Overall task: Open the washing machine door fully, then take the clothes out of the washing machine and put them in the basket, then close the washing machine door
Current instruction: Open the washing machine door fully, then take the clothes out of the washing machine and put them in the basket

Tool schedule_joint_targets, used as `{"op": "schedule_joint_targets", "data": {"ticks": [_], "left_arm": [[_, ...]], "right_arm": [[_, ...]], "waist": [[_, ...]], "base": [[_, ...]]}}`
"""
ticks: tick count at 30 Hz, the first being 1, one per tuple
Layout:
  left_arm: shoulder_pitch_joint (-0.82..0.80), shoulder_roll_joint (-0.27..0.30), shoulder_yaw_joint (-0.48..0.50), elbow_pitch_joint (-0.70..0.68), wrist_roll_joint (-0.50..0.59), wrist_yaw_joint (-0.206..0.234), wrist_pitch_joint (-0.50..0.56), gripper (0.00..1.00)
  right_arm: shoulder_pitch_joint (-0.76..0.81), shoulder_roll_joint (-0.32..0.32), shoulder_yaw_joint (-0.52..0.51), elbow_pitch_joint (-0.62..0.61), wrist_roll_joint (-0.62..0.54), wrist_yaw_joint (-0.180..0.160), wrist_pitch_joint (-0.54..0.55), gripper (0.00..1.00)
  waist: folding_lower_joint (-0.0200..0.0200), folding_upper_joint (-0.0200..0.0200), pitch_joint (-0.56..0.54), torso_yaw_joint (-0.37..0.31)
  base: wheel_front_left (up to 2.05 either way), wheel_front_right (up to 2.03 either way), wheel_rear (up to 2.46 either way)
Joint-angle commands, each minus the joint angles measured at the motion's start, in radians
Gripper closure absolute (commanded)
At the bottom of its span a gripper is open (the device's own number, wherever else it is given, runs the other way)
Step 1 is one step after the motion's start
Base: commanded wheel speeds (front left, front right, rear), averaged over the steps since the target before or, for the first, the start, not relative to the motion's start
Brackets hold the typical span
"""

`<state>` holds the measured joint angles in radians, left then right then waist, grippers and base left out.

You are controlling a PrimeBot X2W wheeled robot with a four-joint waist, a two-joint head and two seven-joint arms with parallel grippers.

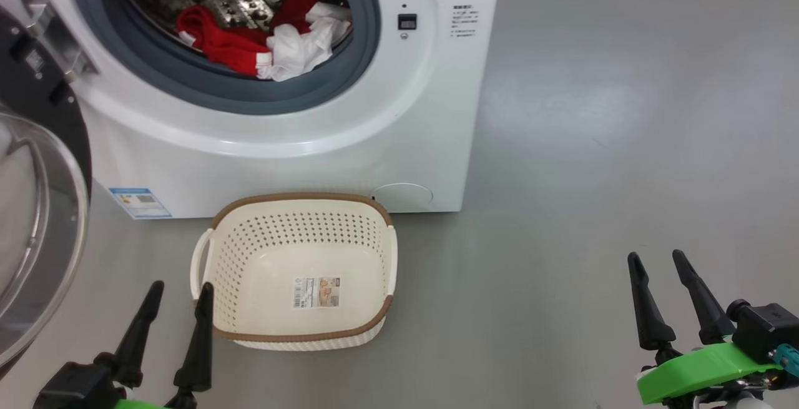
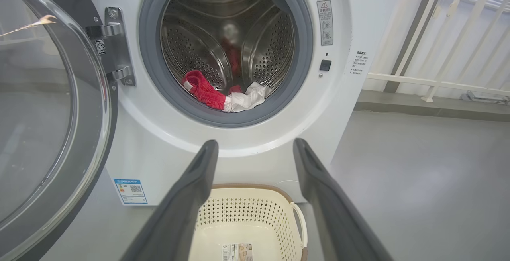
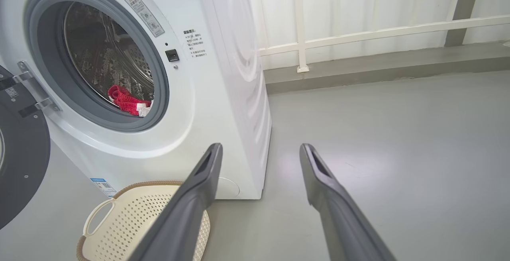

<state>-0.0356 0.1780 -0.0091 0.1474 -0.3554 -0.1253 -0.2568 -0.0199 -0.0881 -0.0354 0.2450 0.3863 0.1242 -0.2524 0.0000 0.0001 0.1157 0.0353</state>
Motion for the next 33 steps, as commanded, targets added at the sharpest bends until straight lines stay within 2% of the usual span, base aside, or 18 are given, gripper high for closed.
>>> {"op": "schedule_joint_targets", "data": {"ticks": [1, 14, 33], "left_arm": [[0.0, 0.028, 0.026, -0.028, -0.011, -0.005, -0.005, 0.0], [-0.001, 0.021, 0.011, -0.037, -0.007, -0.005, -0.005, 0.0], [-0.009, 0.035, 0.002, -0.054, -0.03, -0.005, -0.005, 0.0]], "right_arm": [[-0.007, -0.007, 0.015, -0.028, 0.008, 0.007, -0.009, 0.0], [-0.002, -0.004, 0.003, -0.033, 0.009, 0.007, -0.009, 0.0], [-0.011, 0.0, 0.0, -0.038, 0.007, 0.007, -0.009, 0.0]], "waist": [[0.0, -0.0001, 0.001, -0.016], [0.0, -0.0001, 0.001, -0.054], [0.0, -0.0001, 0.01, -0.056]], "base": [[0.0, 0.0, 0.0], [0.0, 0.0, 0.0], [0.0, 0.0, 0.0]]}}
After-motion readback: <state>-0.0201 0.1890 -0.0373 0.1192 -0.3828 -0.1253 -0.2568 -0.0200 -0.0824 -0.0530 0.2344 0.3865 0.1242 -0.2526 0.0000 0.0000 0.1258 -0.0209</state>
